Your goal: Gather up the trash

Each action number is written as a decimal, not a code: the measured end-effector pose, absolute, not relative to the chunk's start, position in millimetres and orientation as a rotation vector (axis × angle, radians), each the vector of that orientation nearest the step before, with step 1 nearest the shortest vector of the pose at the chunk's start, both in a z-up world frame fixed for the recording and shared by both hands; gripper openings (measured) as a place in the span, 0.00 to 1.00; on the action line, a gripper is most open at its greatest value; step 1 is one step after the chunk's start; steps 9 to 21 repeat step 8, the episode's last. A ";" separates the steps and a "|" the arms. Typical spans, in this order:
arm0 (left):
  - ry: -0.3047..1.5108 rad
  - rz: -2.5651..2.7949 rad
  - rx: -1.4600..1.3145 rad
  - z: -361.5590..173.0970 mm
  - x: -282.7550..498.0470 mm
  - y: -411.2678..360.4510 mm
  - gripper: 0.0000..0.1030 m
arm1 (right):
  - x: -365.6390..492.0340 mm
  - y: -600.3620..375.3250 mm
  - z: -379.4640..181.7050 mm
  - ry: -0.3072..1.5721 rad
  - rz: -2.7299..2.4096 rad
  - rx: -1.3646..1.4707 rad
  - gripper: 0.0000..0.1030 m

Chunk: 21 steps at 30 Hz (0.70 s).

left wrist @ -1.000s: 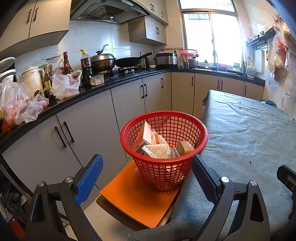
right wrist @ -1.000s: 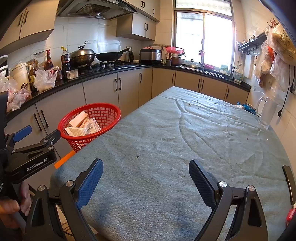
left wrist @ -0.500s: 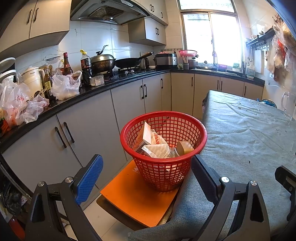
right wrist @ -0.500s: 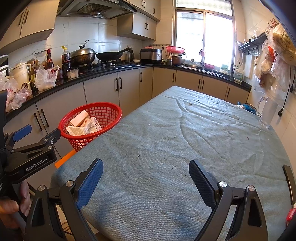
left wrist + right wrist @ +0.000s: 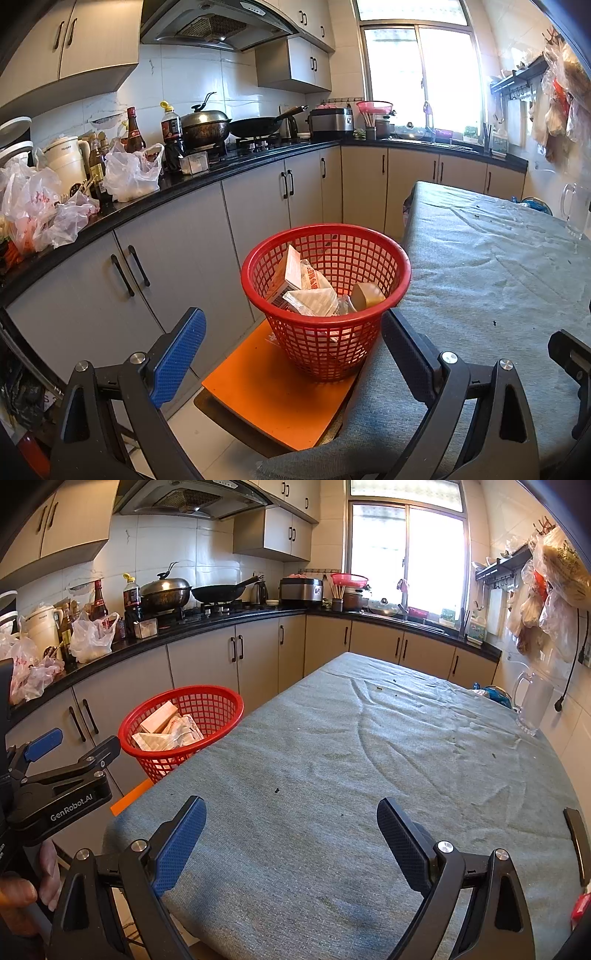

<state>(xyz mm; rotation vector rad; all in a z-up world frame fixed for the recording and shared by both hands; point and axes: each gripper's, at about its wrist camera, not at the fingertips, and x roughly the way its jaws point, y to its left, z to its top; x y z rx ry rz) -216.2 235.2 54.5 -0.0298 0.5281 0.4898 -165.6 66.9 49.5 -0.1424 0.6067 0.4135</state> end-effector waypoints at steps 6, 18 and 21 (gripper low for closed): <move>0.533 0.424 0.004 62.3 -206.8 213.3 0.92 | -154.9 43.4 52.5 0.632 0.389 -0.089 0.93; 0.541 0.366 0.010 66.0 -199.4 200.2 0.92 | -143.9 19.9 52.9 0.641 0.318 -0.063 0.93; 0.541 0.366 0.010 66.0 -199.4 200.2 0.92 | -143.9 19.9 52.9 0.641 0.318 -0.063 0.93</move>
